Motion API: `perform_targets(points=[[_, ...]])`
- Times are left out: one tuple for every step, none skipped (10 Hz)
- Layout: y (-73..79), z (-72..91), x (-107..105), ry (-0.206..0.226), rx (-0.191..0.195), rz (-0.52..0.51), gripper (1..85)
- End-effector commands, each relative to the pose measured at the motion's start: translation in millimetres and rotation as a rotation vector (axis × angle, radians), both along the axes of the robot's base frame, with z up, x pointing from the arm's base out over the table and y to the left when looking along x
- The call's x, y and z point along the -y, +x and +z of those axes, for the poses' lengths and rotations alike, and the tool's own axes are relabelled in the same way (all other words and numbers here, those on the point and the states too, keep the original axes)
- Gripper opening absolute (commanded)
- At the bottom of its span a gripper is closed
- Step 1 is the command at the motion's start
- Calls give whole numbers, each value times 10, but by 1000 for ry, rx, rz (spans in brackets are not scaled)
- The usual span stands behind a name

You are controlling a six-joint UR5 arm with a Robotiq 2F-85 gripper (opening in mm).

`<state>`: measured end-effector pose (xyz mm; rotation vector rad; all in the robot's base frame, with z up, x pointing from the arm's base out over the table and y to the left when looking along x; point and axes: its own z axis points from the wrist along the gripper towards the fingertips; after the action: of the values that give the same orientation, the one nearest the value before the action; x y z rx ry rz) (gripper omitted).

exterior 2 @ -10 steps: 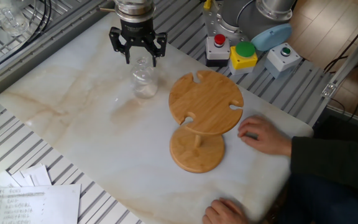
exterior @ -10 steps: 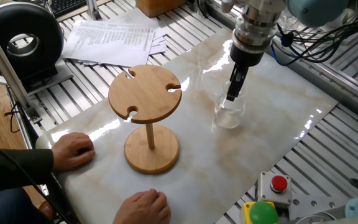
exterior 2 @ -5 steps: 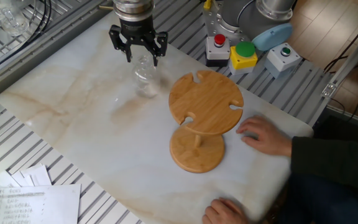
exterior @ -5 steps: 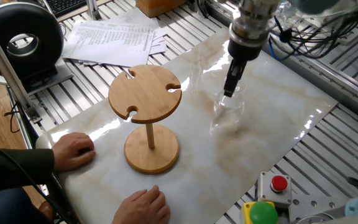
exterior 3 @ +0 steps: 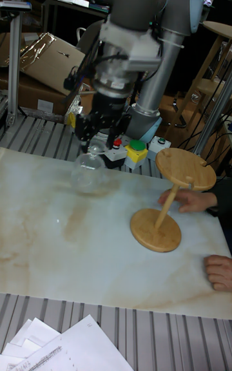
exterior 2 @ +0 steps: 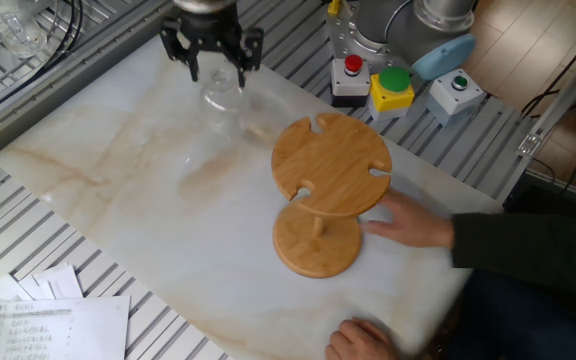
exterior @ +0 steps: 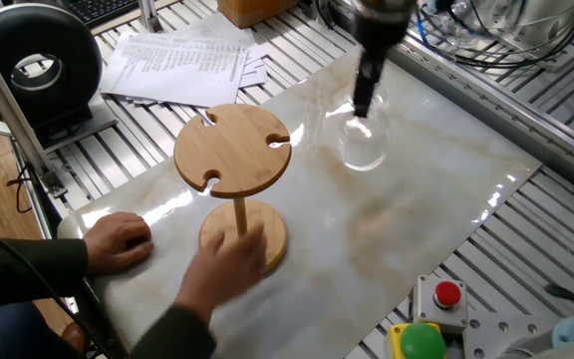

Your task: Put the glass cup onto the shelf

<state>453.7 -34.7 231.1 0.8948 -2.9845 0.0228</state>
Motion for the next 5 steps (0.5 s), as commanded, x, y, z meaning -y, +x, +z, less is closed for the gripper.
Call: perform_targets(points=[[200,539,-277,-67,36,135,10],[415,578,-337,-98,92,171,10],[600,602,-369,-133,129,209,10],[789,614,-423,-156,161,252,10],[926,615,-511,-153,192,280,10]])
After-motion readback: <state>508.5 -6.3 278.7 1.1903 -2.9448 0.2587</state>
